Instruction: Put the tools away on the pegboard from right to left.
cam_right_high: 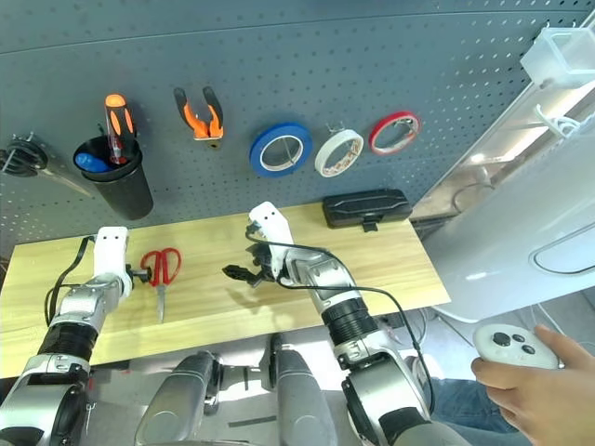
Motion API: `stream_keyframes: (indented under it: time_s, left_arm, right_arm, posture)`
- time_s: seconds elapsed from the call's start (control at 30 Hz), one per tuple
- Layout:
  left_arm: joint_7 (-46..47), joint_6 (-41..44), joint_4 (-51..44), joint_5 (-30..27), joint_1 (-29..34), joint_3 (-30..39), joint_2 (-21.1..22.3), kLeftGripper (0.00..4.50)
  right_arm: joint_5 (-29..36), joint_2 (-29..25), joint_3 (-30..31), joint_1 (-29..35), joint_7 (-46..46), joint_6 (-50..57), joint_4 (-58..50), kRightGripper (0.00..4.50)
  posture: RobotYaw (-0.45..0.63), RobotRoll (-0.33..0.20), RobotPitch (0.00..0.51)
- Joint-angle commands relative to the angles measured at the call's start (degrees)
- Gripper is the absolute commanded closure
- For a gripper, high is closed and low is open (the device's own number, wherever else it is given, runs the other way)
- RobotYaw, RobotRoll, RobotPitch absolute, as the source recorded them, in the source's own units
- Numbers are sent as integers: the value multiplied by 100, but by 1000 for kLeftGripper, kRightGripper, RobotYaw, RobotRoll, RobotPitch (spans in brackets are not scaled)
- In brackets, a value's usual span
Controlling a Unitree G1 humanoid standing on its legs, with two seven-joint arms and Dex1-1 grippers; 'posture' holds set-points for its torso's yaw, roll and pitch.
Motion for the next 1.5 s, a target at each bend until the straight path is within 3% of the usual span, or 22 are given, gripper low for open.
stream_keyframes:
  time_s: [0.03, 0.2, 0.23, 0.37, 0.43, 0.5, 0.57, 0.93, 1.07, 1.17, 1.5]
  left_arm:
    - [-97, 43, 379, 37, 61, -34, -60, 430]
    - [-405, -87, 429, 101, 115, -215, -74, 1742]
    - [-402, -155, 309, 103, 162, -213, -65, 1863]
    - [-450, -289, -96, 99, 386, -202, 11, 3109]
    - [-445, -331, -493, 65, 605, -141, 47, 3377]
    - [-419, -532, -859, 73, 831, -78, 110, 4077]
    - [-377, -791, -1179, 125, 1066, -30, 201, 4400]
    - [-610, -403, -2756, -337, 2201, 468, 216, 4400]
    - [-846, -339, -3000, -362, 2223, 370, 287, 4400]
    - [-1024, -447, -2790, -359, 1874, 354, 368, 3824]
    - [-1403, -1038, -579, 225, 505, -342, 626, 421]
  right_arm:
    - [-30, 45, 82, 27, -26, 52, -52, 0]
    - [-29, 75, 69, -64, -14, 23, -67, 0]
    - [-28, 76, 60, -95, -12, 3, -63, 0]
    - [-19, 84, 30, -201, -1, -65, -43, 0]
    - [-1, 94, 7, -250, 1, -93, -44, 0]
    - [-2, 99, 8, -291, 12, -143, -33, 0]
    - [-8, 105, 14, -330, 25, -192, -12, 0]
    - [5, 146, -12, -500, 86, -406, 177, 0]
    - [-15, 133, 0, -493, 100, -461, 257, 0]
    - [-18, 135, 1, -467, 94, -464, 284, 0]
    - [-9, 111, 10, -333, 71, -366, 136, 0]
  posture:
    - [27, 0, 267]
    - [30, 0, 261]
    - [30, 0, 258]
    - [35, 0, 252]
    - [40, 0, 249]
    - [45, 0, 246]
    - [50, 0, 243]
    - [80, 0, 233]
    - [82, 0, 233]
    - [81, 0, 237]
    - [51, 0, 255]
